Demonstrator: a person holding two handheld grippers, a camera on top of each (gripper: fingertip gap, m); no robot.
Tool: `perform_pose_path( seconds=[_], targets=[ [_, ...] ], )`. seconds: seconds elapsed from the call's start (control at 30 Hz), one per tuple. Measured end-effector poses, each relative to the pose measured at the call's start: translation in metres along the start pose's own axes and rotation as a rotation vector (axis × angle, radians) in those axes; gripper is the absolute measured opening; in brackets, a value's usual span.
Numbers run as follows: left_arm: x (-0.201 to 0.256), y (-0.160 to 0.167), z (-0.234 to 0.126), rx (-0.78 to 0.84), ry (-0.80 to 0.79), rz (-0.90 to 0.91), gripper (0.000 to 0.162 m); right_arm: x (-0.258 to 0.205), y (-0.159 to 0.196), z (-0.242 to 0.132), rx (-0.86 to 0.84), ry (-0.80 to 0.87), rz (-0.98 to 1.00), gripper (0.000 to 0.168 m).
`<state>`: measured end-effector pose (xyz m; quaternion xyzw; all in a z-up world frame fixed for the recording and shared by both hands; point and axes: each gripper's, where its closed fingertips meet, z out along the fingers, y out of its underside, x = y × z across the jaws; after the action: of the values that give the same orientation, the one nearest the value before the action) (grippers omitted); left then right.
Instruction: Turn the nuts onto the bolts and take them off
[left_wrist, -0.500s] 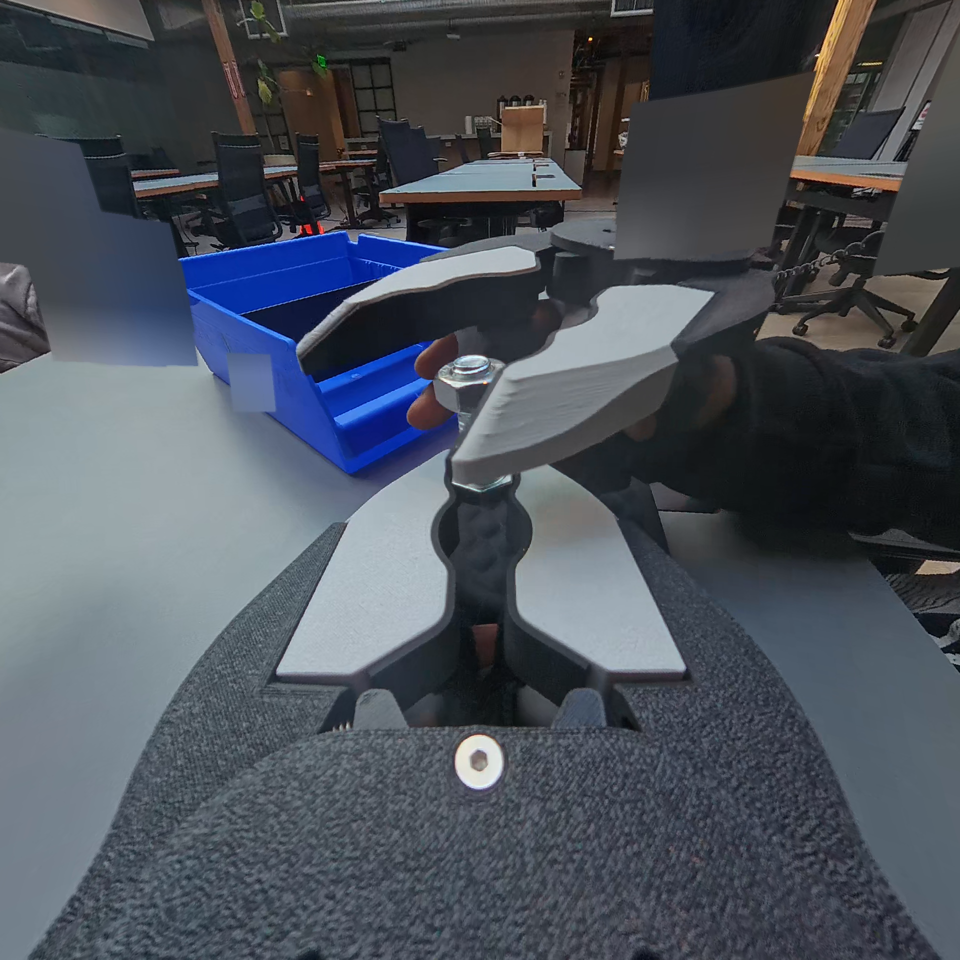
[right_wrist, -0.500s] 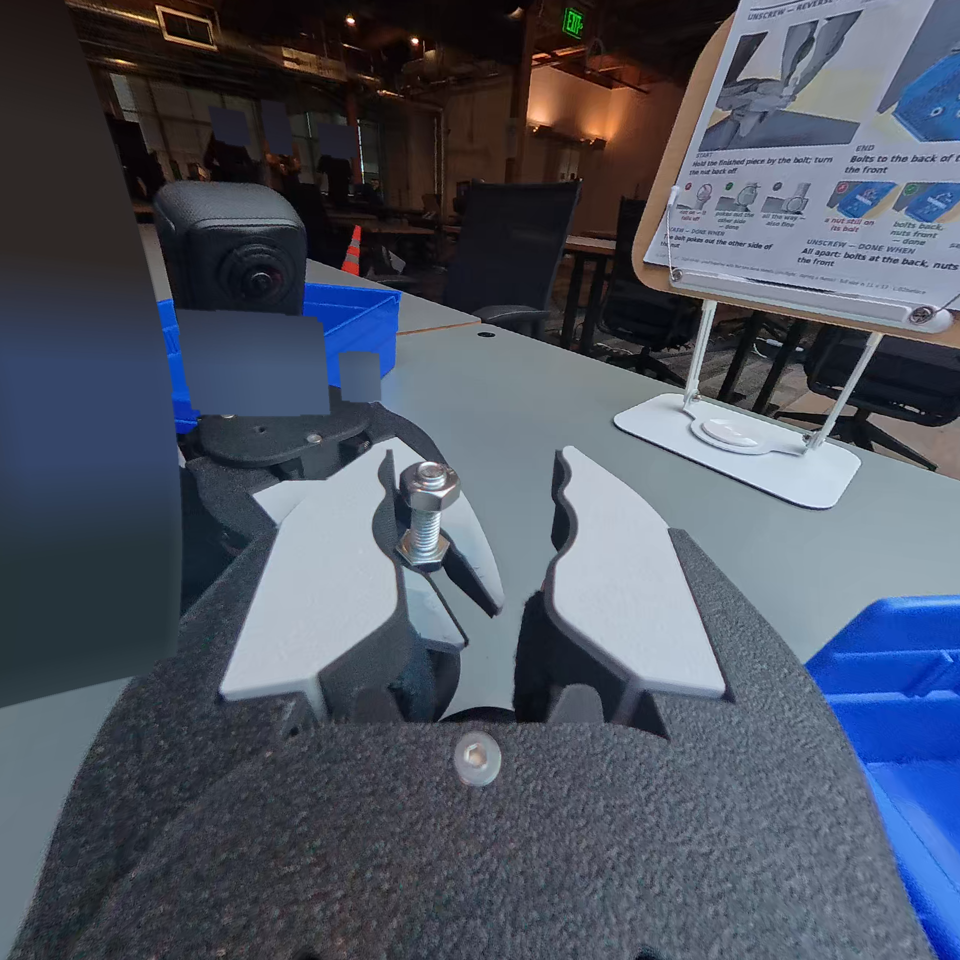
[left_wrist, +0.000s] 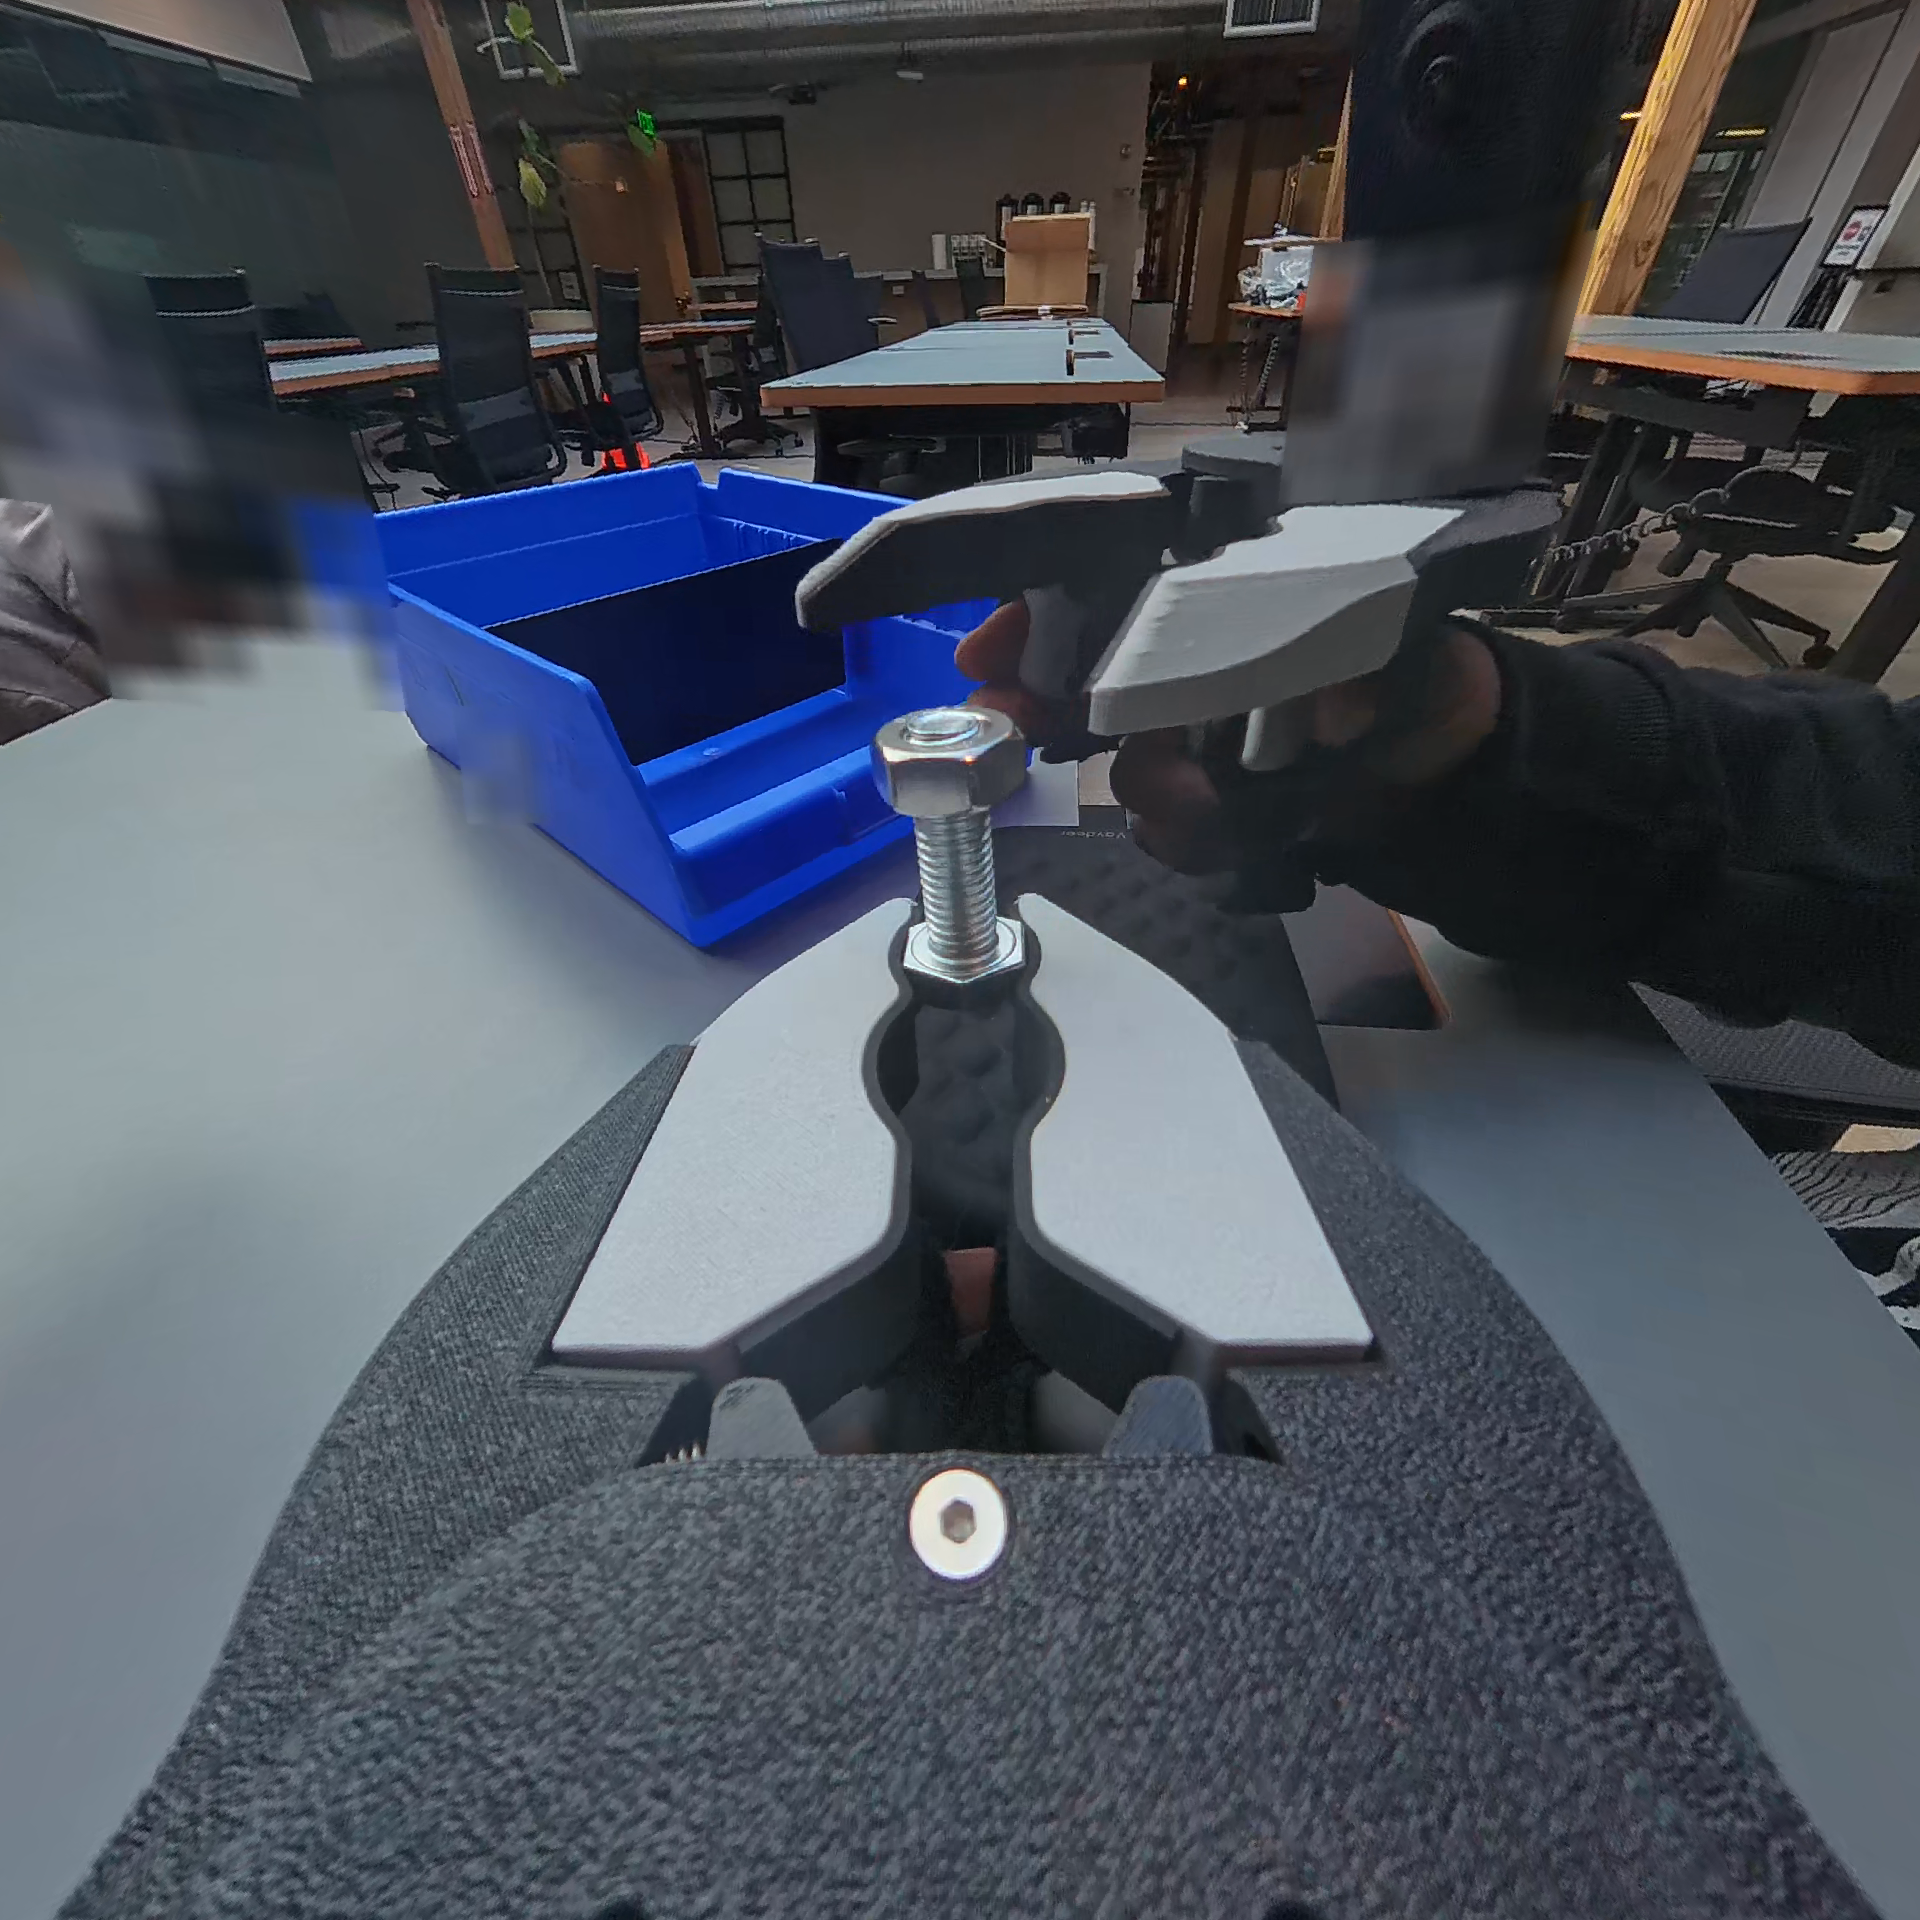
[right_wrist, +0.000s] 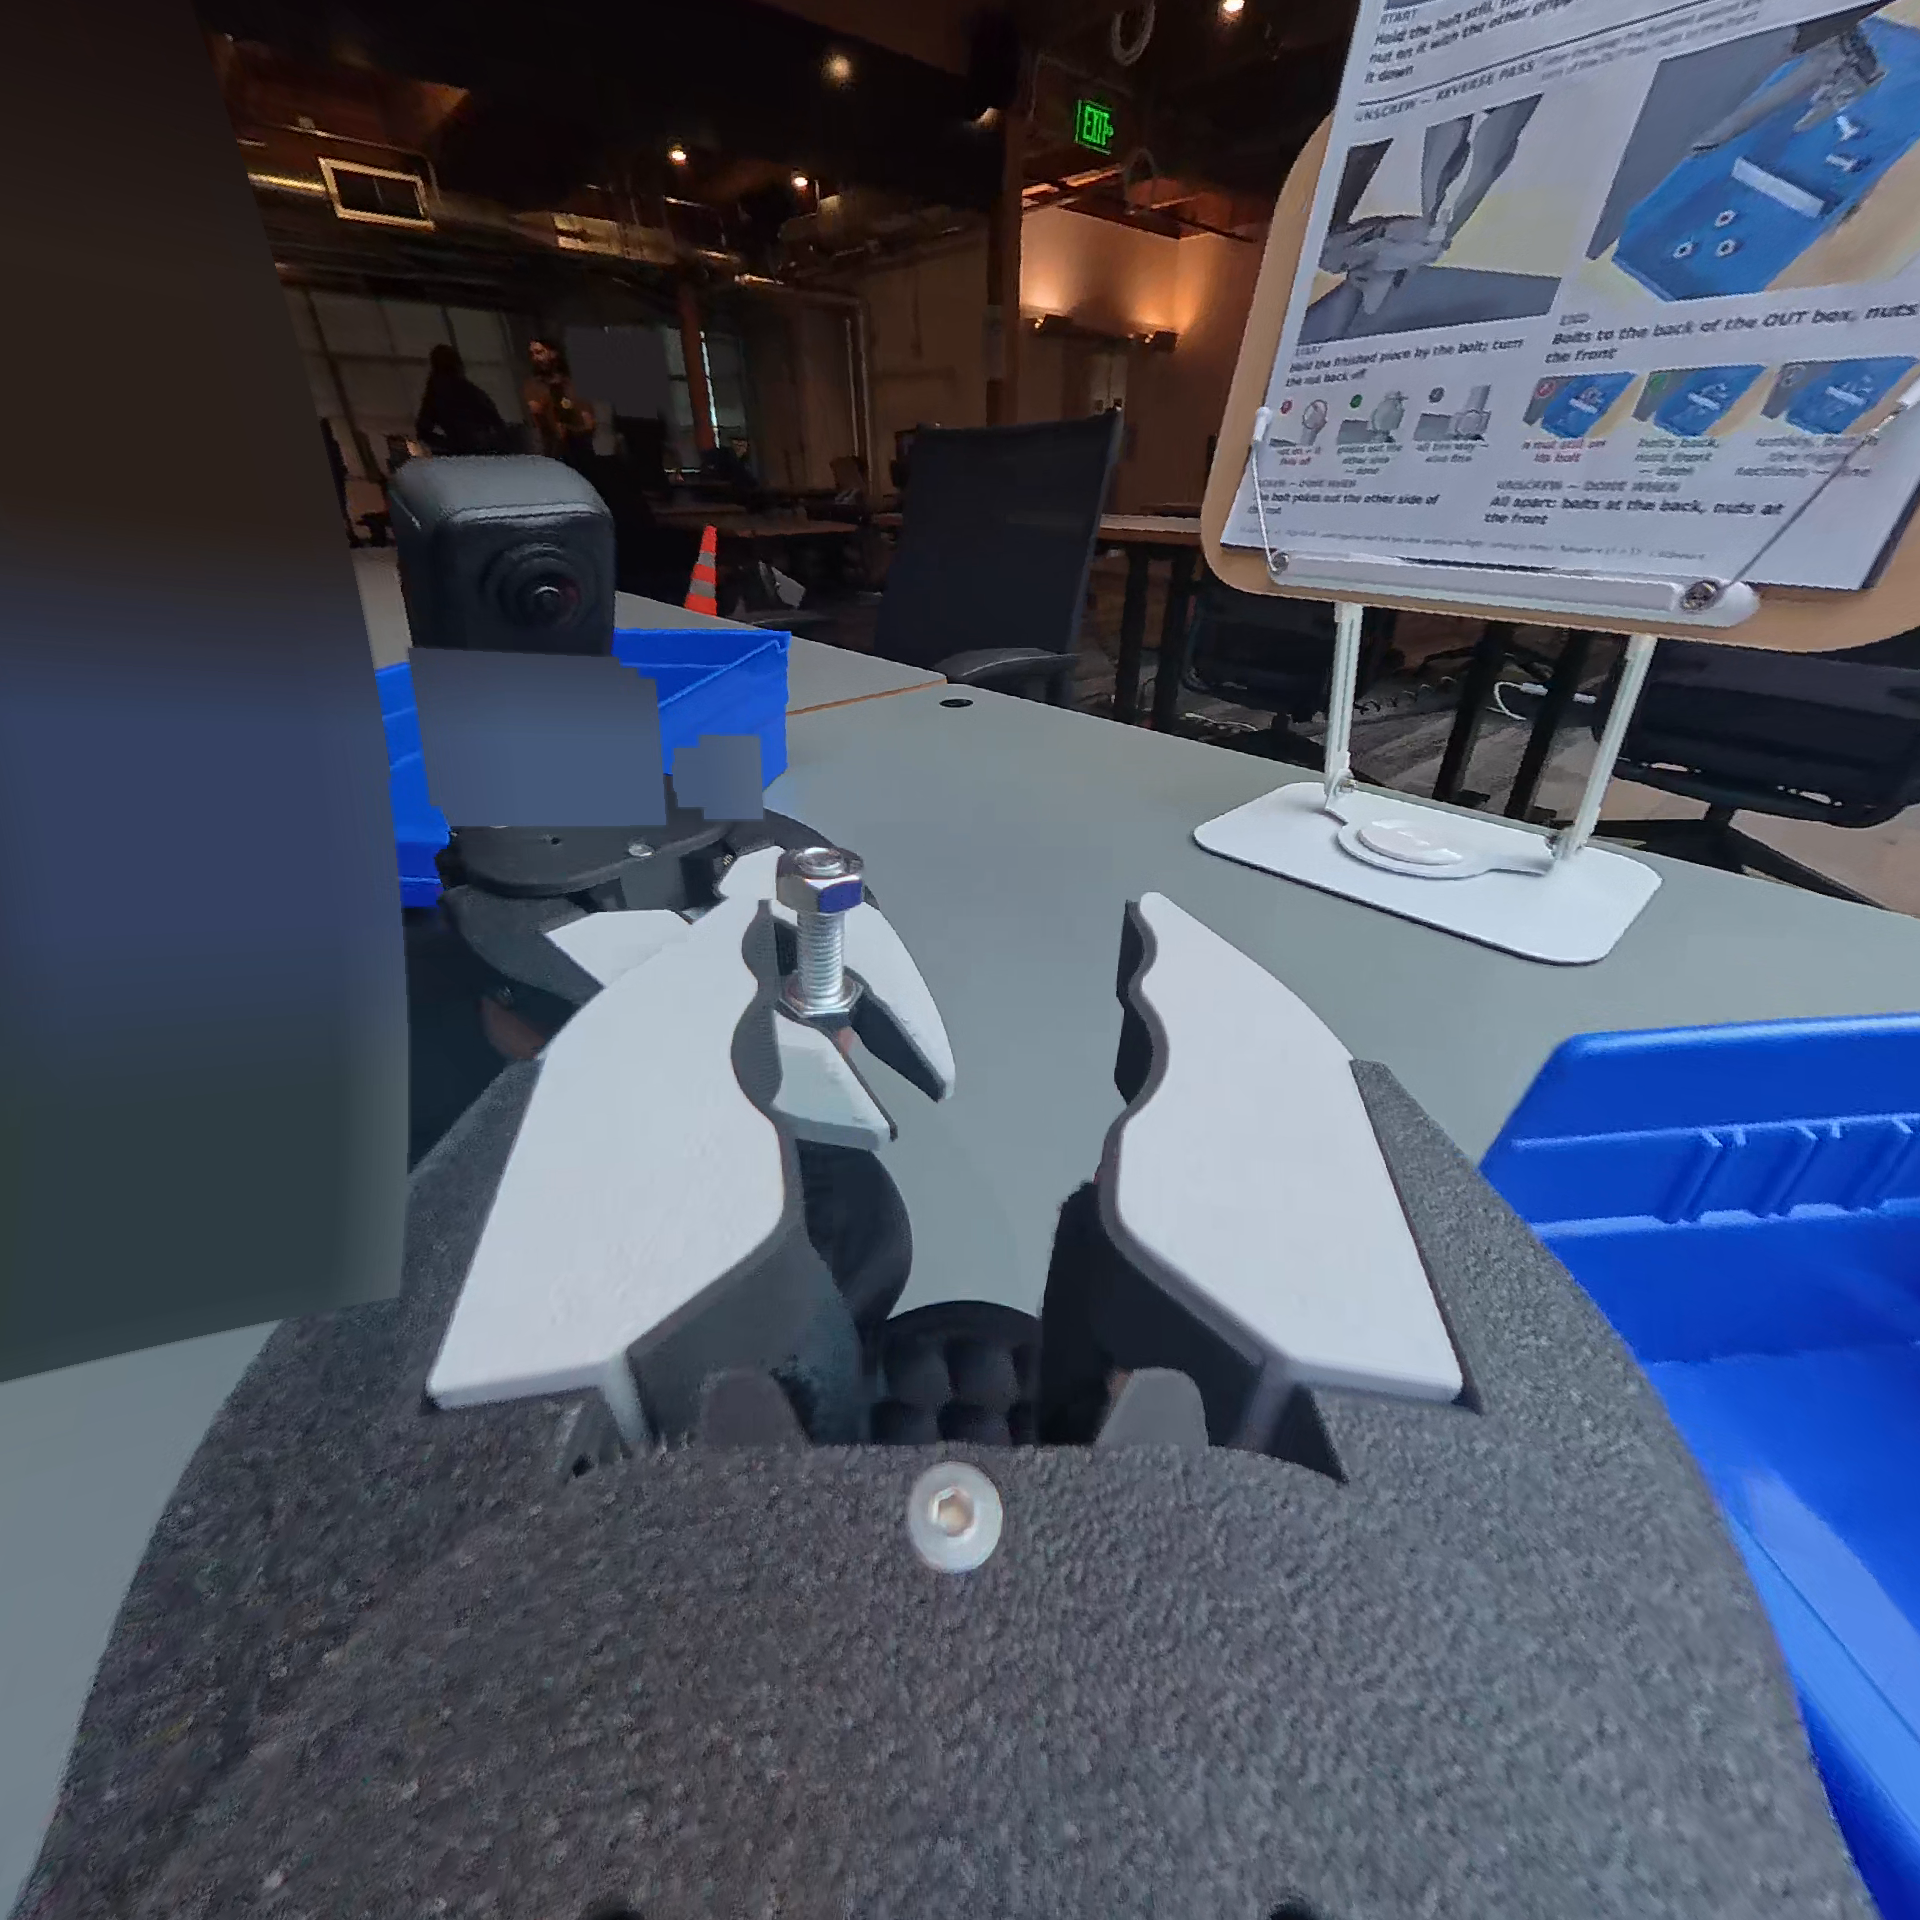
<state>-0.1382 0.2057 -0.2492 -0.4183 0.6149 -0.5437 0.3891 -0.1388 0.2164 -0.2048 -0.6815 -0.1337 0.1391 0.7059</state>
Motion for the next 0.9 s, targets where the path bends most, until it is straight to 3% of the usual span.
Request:
perform_pose_path(
  seconds=[0.33,0.77,0.9],
  targets=[
    [0.001,0.000,0.000,0.002,0.002,0.001,0.013,-0.015,0.005,0.050,-0.051,-0.039,-0.036,0.067],
    [0.000,0.000,-0.001,0.005,0.002,-0.004,0.013,0.010,0.005,-0.001,-0.040,0.051,-0.037,0.058],
    [0.000,0.000,0.000,0.003,0.003,-0.003,0.014,0.006,0.001,-0.001,-0.019,0.015,0.004,0.063]
  ],
)
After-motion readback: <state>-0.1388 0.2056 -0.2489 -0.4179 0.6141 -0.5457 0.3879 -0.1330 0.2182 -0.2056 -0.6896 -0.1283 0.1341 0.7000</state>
